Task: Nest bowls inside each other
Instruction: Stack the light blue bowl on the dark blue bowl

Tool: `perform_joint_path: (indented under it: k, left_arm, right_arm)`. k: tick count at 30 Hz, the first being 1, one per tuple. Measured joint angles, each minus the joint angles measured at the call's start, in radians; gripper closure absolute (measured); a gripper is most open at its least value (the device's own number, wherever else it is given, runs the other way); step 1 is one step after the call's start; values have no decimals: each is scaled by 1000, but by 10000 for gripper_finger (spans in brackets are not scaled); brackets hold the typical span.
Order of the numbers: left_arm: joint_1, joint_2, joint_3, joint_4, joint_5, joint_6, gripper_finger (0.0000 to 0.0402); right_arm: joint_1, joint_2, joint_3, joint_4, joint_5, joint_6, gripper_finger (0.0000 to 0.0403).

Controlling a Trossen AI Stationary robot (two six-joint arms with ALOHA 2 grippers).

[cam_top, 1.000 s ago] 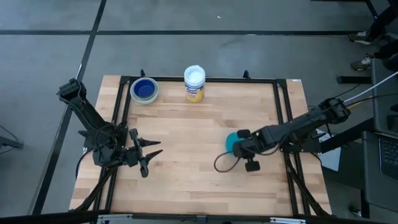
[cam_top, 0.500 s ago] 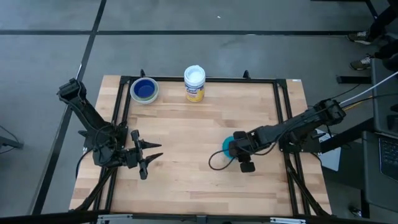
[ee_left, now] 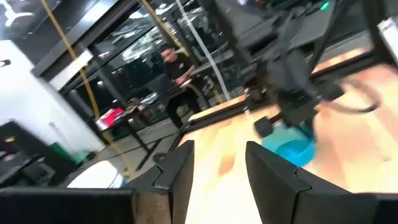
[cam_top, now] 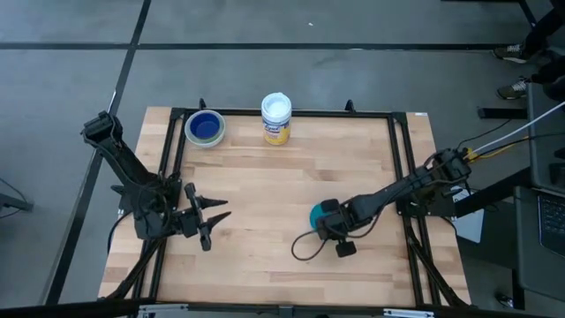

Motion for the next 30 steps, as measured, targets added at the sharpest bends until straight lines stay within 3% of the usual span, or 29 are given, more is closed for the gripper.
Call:
perform_joint_path:
  k: [5, 9, 13, 18, 22, 30]
  left_arm:
    - [43, 36, 0, -125, -89, -8, 268]
    - [131, 146, 27, -195, -53, 69, 279]
    - [218, 324, 171, -353, -50, 231, 281]
    - [287, 502, 357, -534, -75, 458, 281]
    - [293, 554, 440, -556, -20, 588, 281]
    - [269, 621, 605, -560, 207, 773, 281]
  right_arm:
    - [74, -17, 114, -154, 107, -47, 398]
    - [152, -17, 281, -396, 332, -142, 399]
    - [199, -3, 418, -629, 552, -236, 400]
    - [201, 50, 473, -875, 631, -325, 401]
    - [200, 94, 461, -930, 695, -513, 401]
    - [161, 104, 521, -817, 765, -730, 401]
